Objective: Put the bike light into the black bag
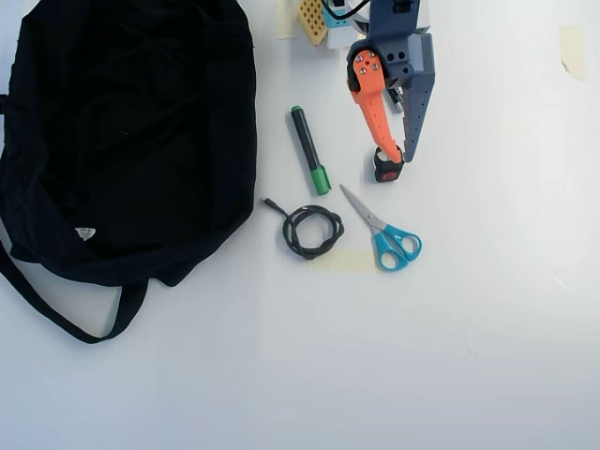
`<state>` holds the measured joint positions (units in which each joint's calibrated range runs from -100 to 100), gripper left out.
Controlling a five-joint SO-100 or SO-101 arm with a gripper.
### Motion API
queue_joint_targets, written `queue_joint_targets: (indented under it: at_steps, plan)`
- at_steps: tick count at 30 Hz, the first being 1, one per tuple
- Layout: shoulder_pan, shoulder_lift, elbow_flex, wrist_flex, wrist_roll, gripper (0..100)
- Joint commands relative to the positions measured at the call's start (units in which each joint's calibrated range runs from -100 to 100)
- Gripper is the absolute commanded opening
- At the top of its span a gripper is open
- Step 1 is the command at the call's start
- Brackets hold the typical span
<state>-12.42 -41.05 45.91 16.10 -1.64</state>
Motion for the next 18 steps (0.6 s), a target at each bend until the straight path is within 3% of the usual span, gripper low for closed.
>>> queue_joint_targets:
  at_steps: [1, 12, 18]
  plan:
    - [1.6, 8.8, -13.9, -1.6, 0.4, 2]
    - [3.9, 25.5, -32.1, -1.6, 0.4, 2]
    - [5.7, 27.3, -32.4, -1.6, 0.4, 2]
